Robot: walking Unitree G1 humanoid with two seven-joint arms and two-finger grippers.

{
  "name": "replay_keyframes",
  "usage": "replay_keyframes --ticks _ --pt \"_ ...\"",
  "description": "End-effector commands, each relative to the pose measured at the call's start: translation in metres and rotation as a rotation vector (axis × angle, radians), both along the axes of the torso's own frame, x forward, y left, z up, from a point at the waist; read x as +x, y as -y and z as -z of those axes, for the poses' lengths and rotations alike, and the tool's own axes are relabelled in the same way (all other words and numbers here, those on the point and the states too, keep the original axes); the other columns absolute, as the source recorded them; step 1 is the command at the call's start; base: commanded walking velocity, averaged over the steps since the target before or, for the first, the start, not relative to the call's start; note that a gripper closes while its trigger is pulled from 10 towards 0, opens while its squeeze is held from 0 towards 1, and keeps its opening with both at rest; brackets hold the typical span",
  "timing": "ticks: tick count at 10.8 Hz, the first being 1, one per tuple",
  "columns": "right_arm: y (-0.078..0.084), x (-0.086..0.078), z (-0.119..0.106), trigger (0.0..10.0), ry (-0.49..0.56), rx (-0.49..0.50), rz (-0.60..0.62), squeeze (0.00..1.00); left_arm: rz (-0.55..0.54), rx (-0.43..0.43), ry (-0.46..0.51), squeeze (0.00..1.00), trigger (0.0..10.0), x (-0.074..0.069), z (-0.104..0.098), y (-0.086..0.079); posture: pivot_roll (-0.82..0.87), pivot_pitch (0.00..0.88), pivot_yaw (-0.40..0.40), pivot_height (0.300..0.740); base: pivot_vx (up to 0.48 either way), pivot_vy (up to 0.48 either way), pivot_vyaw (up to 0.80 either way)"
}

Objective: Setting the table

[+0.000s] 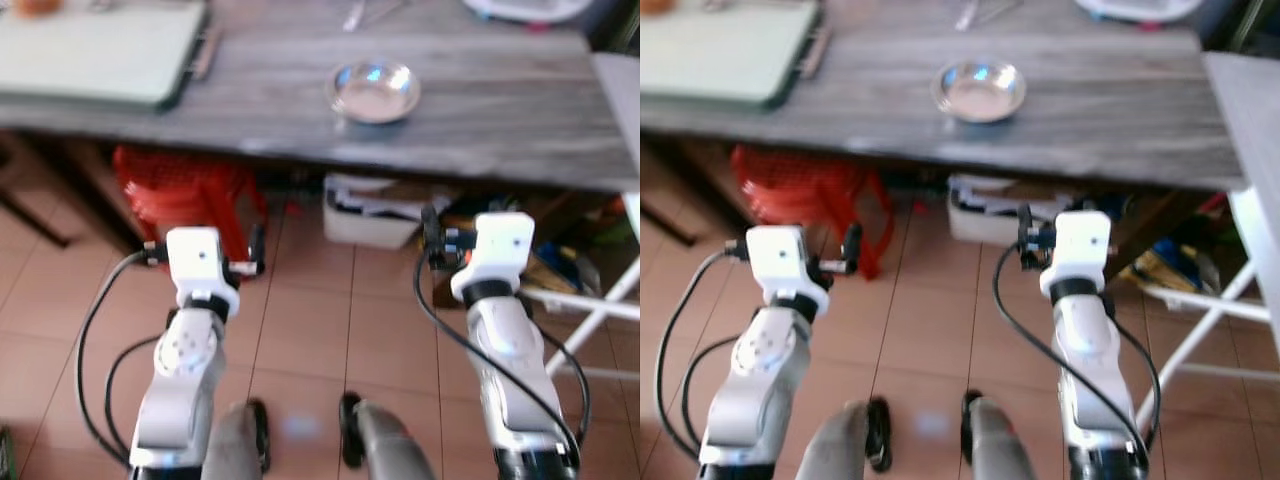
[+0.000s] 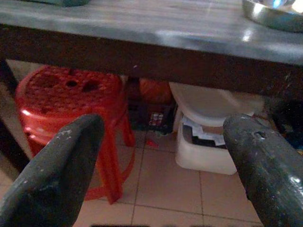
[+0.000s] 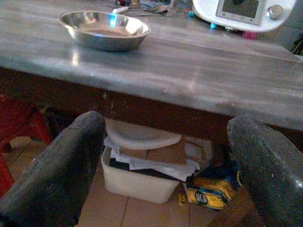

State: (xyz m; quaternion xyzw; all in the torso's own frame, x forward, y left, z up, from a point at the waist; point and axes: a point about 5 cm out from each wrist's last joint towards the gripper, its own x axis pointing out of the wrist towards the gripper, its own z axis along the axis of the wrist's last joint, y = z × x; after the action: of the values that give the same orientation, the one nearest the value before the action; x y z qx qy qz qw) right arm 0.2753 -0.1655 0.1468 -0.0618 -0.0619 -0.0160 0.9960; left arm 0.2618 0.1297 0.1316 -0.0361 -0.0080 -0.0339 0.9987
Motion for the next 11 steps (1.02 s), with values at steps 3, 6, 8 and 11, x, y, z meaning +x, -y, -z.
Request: replay_keyframes --ticks 3,6,8,11 --pt "0.007 0.003 0.004 10.0 -0.020 -0.064 0.054 0.00 0.008 0.005 -0.006 0.00 10.0 -0.001 0.000 0.001 -0.03 0.224 0.001 0.740 -0.265 0.000 0.00" --pt "0.002 0.007 0.008 10.0 -0.043 -0.005 0.035 0.00 0.004 0.009 0.001 0.00 10.0 0.000 -0.001 0.001 -0.03 0.217 -0.002 0.740 0.000 0.000 0.00" --pt "0.004 0.008 0.004 10.0 0.016 -0.026 0.031 0.00 0.020 0.018 0.026 0.00 10.0 0.002 0.001 0.001 -0.02 0.186 -0.001 0.740 0.000 0.000 0.00" --pt "-0.005 0.022 -0.013 10.0 0.115 -0.061 -0.026 0.00 0.018 0.012 0.068 0.00 10.0 0.010 0.001 0.006 -0.01 0.077 -0.016 0.740 0.000 -0.204 0.00"
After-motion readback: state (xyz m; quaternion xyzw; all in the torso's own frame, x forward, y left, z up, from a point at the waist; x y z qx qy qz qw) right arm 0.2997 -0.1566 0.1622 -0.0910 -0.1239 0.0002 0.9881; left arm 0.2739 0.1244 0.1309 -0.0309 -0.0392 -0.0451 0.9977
